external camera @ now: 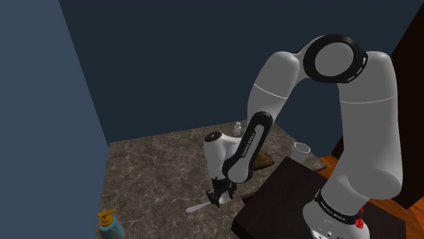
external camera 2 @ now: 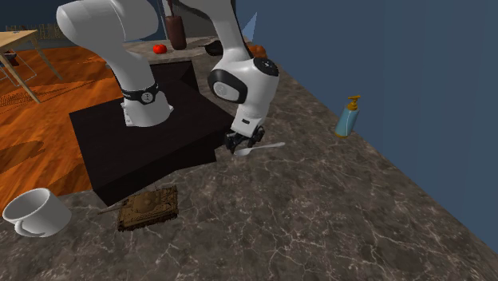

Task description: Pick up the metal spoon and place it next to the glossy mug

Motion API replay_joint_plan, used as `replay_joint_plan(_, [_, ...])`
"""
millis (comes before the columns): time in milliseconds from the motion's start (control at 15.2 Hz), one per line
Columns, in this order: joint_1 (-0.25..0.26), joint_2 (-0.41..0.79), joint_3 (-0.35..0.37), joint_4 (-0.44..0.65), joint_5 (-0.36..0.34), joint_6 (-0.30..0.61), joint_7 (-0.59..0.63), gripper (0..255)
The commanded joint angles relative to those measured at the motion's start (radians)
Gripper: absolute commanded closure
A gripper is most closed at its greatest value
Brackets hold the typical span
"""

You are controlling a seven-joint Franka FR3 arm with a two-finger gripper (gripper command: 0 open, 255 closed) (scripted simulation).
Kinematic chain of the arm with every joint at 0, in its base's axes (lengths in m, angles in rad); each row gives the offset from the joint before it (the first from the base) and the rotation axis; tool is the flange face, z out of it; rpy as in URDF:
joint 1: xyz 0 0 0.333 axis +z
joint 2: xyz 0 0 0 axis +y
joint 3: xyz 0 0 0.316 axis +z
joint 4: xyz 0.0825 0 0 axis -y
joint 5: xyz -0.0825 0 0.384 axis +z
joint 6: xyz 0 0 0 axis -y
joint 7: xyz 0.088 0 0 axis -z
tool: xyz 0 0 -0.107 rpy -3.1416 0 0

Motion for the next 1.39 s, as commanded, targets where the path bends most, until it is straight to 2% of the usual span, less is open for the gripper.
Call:
replay_joint_plan(0, [-0.010,-0.029,0.016,-0.007,0.015,-0.021,-0.007,255])
replay_joint_plan(726, [-0.066,-0.207,0.096,-0.045,0.120,-0.153,-0.074,255])
replay_joint_plan(1320, [-0.089,-0.350,0.136,-0.053,0.211,-0.276,-0.134,255])
